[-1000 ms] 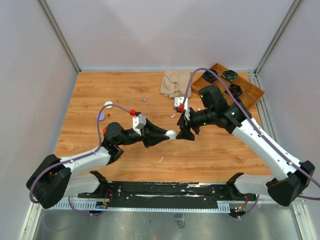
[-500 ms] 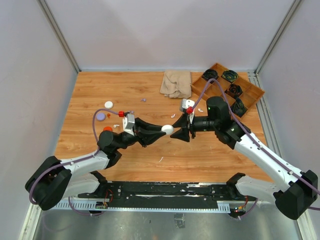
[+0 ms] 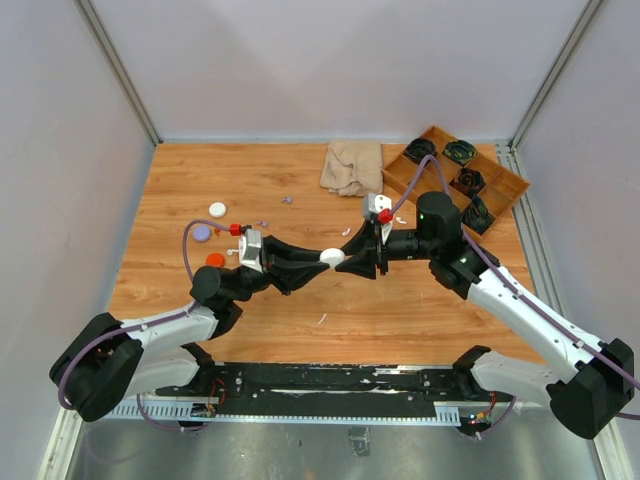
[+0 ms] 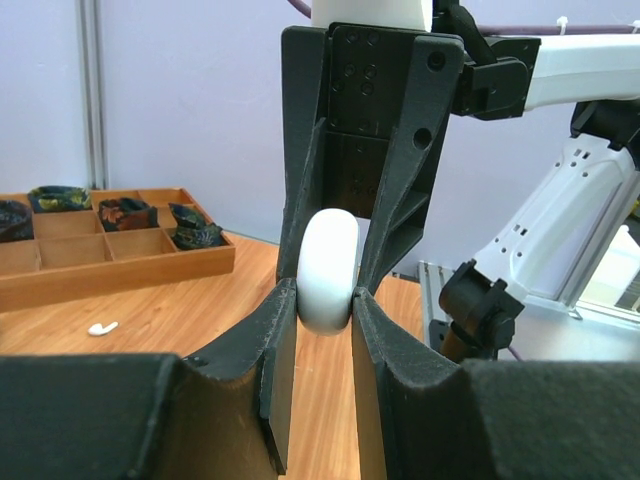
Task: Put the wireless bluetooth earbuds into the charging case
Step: Pick up the charging case at the center of the board.
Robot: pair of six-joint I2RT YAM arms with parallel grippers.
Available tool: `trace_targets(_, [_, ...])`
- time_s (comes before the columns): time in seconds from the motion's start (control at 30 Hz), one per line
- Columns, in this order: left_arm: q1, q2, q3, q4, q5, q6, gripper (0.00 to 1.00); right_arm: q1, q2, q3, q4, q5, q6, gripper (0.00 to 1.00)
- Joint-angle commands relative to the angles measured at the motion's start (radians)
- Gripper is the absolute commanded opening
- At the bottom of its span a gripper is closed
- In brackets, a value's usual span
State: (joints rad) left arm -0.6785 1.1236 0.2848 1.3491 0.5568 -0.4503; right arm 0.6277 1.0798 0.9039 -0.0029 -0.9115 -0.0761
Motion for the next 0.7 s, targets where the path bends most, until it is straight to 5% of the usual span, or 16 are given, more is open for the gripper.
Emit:
trace_targets(0.0, [-0.007,0.002,-0.008,0.060,-0.003,-0.006,0.00,-0.015,0.002,0.010,0.047,-0.043,0.025,0.37])
trace_targets(0.33, [-0.006,0.014,-0.002,0.039,0.012,0.012,0.04,-0.016,0.012,0.054,-0.016,-0.061,0.008,0.09])
trace_targets(0.67, [-0.006,-0.015,0.030,-0.076,0.065,0.063,0.32,-0.014,0.050,0.144,-0.217,-0.059,-0.092,0.01])
